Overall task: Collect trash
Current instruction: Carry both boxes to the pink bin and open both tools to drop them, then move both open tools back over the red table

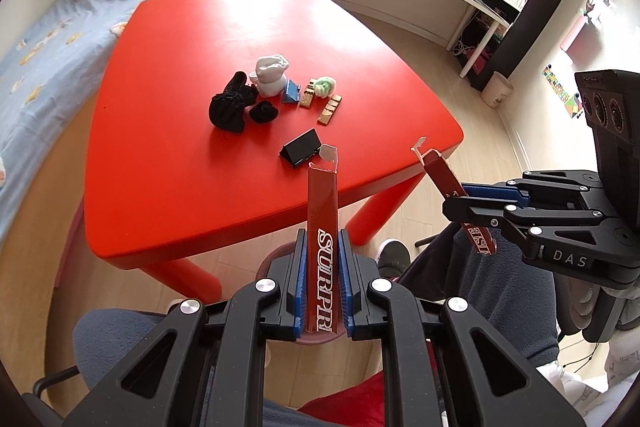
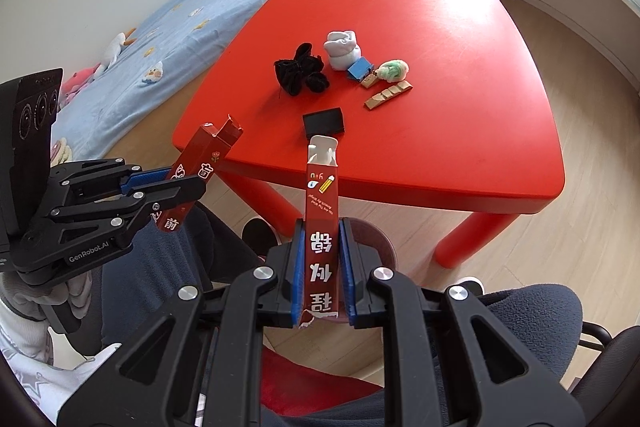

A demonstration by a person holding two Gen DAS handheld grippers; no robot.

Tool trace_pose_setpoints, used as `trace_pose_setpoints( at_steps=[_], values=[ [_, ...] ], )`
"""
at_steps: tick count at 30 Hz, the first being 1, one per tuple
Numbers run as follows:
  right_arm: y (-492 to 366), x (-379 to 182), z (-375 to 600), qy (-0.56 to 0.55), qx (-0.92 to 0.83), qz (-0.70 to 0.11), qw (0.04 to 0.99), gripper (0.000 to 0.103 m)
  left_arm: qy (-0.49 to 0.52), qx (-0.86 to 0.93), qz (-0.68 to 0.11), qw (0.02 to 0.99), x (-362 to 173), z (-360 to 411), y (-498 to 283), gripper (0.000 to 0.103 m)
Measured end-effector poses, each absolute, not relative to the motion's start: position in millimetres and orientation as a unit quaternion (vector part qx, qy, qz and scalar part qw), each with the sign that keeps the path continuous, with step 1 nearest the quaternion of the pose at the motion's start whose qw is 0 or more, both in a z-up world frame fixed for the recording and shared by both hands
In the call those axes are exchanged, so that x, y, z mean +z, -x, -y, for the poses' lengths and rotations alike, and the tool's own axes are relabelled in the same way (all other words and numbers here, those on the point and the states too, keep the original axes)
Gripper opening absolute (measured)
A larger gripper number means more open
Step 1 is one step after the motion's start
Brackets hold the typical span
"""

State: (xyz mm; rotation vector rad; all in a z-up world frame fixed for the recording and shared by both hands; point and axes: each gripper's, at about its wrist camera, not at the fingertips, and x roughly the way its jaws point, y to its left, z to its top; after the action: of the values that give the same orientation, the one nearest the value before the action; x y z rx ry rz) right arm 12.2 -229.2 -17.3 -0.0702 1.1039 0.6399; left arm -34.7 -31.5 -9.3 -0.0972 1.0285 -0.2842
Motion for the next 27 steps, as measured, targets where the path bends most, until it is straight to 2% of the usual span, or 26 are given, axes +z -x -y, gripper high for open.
trace_pose_setpoints(
  at_steps=[13,14,15,16,17,18,21,24,27],
  values=[
    [-13.7,-16.4,231.9,0.024,0.305,-0.516,0.800,0.018,0.050,-0.145,-0.493,0.856,-9.2,33.2,34.3,0.015],
    [-14.0,-16.0,232.6,0.021,0.305,-0.516,0.800,0.023,0.048,-0.142,-0.492,0.858,-9.2,32.9,34.0,0.021],
    [-14.7,-15.5,233.9,0.018,0.303,-0.515,0.802,0.042,0.047,-0.138,-0.492,0.858,-9.9,32.0,33.4,0.030],
    [-15.3,-14.9,235.4,0.015,0.300,-0.513,0.804,0.051,0.047,-0.132,-0.490,0.860,-10.0,30.1,33.2,0.056],
    [-15.7,-14.2,237.0,0.011,0.299,-0.511,0.806,0.065,0.048,-0.126,-0.486,0.864,-9.6,28.0,33.5,0.077],
    [-16.5,-13.3,238.9,0.006,0.297,-0.509,0.808,0.074,0.051,-0.121,-0.481,0.867,-8.7,25.7,33.9,0.083],
    [-18.9,-11.2,243.5,0.000,0.287,-0.504,0.815,0.089,0.051,-0.097,-0.478,0.871,-8.7,18.5,32.6,0.091],
    [-22.3,-12.0,247.6,-0.009,0.280,-0.503,0.818,0.096,0.058,-0.082,-0.480,0.871,-9.5,11.0,31.6,0.094],
    [-24.8,-14.0,248.8,-0.012,0.276,-0.506,0.817,0.098,0.061,-0.078,-0.481,0.871,-9.9,8.3,32.1,0.095]
  ],
)
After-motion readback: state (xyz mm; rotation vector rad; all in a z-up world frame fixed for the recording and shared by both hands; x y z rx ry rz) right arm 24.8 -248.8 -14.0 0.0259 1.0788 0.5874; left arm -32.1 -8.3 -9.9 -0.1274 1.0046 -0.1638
